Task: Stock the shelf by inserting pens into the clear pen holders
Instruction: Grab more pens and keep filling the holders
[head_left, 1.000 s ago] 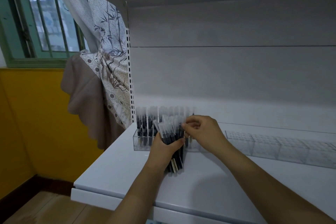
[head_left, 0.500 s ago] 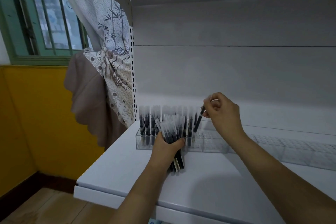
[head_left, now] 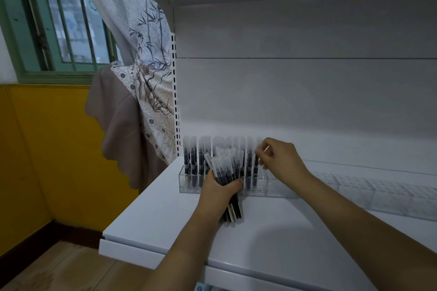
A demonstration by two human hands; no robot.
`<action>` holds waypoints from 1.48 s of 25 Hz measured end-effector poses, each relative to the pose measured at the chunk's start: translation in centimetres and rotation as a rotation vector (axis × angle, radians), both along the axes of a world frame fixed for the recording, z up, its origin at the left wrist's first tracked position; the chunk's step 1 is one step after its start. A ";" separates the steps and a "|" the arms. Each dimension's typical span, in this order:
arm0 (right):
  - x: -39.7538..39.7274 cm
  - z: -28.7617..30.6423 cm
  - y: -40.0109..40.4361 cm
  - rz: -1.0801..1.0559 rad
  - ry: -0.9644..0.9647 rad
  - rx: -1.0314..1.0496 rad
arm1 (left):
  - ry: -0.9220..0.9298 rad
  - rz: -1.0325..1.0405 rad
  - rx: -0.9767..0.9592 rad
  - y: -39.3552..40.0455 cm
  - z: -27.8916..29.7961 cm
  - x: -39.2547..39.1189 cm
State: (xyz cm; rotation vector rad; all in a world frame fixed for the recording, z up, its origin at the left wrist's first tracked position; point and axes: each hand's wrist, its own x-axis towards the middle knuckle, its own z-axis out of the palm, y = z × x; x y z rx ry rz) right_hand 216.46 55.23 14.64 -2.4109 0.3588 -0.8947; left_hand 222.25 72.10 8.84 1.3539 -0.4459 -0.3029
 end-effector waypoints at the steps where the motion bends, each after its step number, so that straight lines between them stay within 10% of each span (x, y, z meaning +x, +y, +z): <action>1: 0.1 0.0 0.2 0.002 0.041 -0.017 | -0.001 -0.005 0.000 0.0 0.1 0.0; 6: -1.3 0.2 1.9 -0.197 -0.093 -0.044 | 0.008 -0.020 -0.011 0.3 0.2 -0.2; 12: -1.2 -0.9 5.0 0.096 0.043 0.213 | -0.043 -0.055 -0.037 0.1 0.2 -0.3; 20: -2.6 3.0 2.2 0.000 -0.411 0.320 | 0.023 -0.033 -0.027 0.3 0.2 -0.3; 31: -0.9 -3.3 0.9 -0.077 0.056 -0.124 | -0.017 -0.030 -0.020 0.2 0.2 -0.2; 37: -2.0 -2.6 4.0 0.019 -0.156 0.096 | -0.037 -0.057 -0.018 0.1 0.2 -0.2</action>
